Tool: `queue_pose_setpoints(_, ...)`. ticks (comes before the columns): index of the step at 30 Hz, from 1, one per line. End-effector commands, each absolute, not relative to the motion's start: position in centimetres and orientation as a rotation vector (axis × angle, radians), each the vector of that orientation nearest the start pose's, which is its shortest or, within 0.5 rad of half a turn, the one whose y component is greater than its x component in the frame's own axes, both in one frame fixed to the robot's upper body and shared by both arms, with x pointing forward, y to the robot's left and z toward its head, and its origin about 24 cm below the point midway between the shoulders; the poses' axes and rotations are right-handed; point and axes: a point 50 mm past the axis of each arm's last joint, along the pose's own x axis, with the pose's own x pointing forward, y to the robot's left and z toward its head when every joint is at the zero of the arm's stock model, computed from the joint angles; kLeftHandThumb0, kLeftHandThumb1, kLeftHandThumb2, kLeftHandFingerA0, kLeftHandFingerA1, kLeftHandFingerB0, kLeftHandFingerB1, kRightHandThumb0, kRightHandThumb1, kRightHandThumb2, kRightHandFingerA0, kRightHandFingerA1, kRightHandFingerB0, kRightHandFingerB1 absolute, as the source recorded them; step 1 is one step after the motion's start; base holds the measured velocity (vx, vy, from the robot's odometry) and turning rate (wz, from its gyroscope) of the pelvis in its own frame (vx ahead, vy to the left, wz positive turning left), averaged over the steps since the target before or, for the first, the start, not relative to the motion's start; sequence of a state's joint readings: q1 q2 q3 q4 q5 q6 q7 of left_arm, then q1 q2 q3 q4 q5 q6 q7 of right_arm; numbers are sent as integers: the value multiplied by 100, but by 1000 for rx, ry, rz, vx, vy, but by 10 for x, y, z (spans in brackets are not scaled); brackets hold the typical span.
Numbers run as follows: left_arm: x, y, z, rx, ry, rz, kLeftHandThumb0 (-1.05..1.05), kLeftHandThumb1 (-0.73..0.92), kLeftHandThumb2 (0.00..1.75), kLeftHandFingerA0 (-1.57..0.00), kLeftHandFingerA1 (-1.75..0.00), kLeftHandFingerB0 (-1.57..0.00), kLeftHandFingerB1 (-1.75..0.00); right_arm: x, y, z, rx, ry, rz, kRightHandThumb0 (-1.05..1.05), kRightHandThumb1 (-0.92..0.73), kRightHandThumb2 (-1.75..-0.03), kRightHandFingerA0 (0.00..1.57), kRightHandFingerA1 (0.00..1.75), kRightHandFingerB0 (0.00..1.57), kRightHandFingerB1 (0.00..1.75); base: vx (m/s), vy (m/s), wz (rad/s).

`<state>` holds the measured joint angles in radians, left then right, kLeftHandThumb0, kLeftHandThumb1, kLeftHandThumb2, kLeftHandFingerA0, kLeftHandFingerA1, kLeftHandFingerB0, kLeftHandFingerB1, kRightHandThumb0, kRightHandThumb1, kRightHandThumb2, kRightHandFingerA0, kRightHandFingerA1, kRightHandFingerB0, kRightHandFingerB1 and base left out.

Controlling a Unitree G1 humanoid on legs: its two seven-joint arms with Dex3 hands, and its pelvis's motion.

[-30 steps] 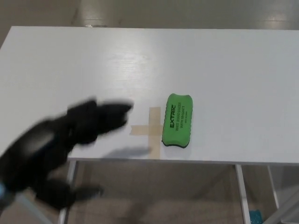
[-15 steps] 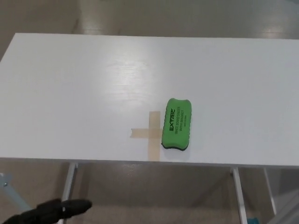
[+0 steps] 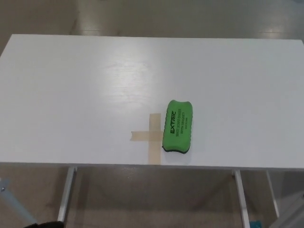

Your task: Use the left hand to press on the green eraser and wipe the desk from center to the left and then back to center.

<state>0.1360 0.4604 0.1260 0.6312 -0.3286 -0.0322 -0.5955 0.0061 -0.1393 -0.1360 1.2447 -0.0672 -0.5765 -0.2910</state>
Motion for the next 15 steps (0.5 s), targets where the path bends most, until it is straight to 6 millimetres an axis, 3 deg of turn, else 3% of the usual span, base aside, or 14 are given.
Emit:
queue_pose_setpoints(1,151,320,-106,124,954,226,-33,68,60,-74,-44,-60,-38,144,-226,-126,-157,588,-419,-36,-75,-63,57,50,68,46,0,0,0)
queue_pose_setpoints(2,155,319,-106,135,958,212,-32,71,61,-74,-43,-59,-38,148,-227,-124,-170,573,-413,-33,-62,-99,52,65,56,62,0,0,0)
queue_pose_setpoints(3,157,319,-105,144,960,202,-32,71,61,-74,-43,-59,-38,150,-228,-123,-178,564,-409,-33,-62,-99,52,65,56,62,0,0,0)
queue_pose_setpoints(6,160,316,-106,177,963,192,-32,73,61,-79,-44,-58,-38,152,-228,-121,-206,557,-410,-33,-59,-98,52,64,50,59,0,0,0)
queue_pose_setpoints(7,159,315,-107,197,970,173,-32,73,62,-77,-43,-54,-38,152,-228,-121,-210,558,-410,-34,-72,-62,58,48,60,41,0,0,0)
queue_pose_setpoints(15,158,312,-110,265,996,91,-30,74,62,-70,-41,-49,-38,151,-228,-122,-194,564,-419,-35,-72,-62,59,52,61,41,0,0,0)
